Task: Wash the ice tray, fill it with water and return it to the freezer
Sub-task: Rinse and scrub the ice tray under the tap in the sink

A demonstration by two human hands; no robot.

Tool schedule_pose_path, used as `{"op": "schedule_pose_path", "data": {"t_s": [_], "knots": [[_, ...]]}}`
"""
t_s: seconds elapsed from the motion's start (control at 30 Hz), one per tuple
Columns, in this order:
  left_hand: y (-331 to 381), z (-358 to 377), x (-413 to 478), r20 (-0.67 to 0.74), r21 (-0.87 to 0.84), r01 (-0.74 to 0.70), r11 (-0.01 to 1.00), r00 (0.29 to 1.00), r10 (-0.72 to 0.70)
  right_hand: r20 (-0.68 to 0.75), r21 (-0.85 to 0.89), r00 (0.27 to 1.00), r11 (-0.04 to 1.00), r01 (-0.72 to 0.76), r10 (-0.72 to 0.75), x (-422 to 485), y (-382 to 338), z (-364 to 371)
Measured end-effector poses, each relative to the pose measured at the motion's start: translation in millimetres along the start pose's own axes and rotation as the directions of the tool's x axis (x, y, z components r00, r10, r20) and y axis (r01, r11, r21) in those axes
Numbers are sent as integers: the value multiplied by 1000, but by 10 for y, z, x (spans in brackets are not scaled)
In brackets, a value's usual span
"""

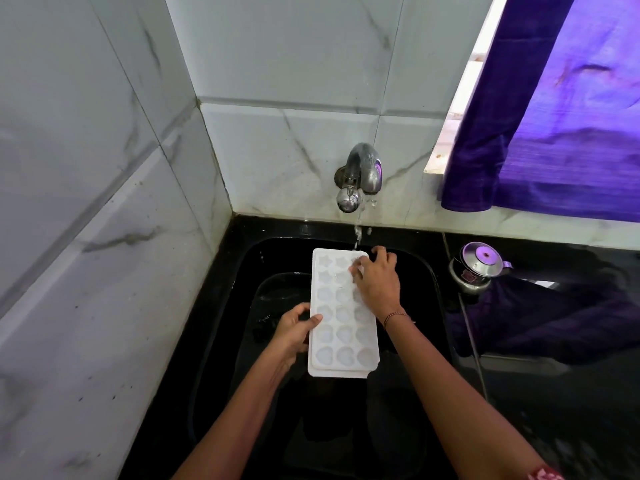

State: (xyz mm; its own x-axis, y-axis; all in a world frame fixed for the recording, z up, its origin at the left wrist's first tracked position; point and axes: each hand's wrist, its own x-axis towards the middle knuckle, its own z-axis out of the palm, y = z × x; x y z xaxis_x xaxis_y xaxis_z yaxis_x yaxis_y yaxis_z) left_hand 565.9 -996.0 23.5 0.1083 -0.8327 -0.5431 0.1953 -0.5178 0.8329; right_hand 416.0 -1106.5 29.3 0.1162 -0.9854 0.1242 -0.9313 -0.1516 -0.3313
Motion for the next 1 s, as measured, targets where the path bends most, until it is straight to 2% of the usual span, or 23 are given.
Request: {"op": "schedule_pose_path", "data": {"t_s": [0.17,0.3,0.47,0.57,0.7,0.77,0.87,1.0], "knots": [[-48,-78,-6,-15,-23,7,1000,1000,-7,97,-59,990,993,105,-99,17,-14,13],[-47,-103,-13,-14,-38,4,999,1000,-5,82,-181,986,971,155,-142,-1,-23,33],[-12,-74,12,2,-36,-6,999,1000,6,67,-91,984,982,168,-162,31,-34,32],[23,-1,26,54,-8,-2,1000,999,3,45,-7,992,993,115,-115,6,-94,33],[51,147,40,124,-5,-7,1000,992,8,95,-40,985,989,145,-141,-18,-261,68],[58,181,73,113,-28,-18,999,993,21,115,-48,974,979,200,-193,-24,-287,61],[105,168,138,83,-44,-44,998,995,47,189,-76,913,921,382,-363,-148,-295,88],[138,131,205,50,-64,-73,995,996,76,146,-52,873,878,476,-465,-413,-287,135]]}}
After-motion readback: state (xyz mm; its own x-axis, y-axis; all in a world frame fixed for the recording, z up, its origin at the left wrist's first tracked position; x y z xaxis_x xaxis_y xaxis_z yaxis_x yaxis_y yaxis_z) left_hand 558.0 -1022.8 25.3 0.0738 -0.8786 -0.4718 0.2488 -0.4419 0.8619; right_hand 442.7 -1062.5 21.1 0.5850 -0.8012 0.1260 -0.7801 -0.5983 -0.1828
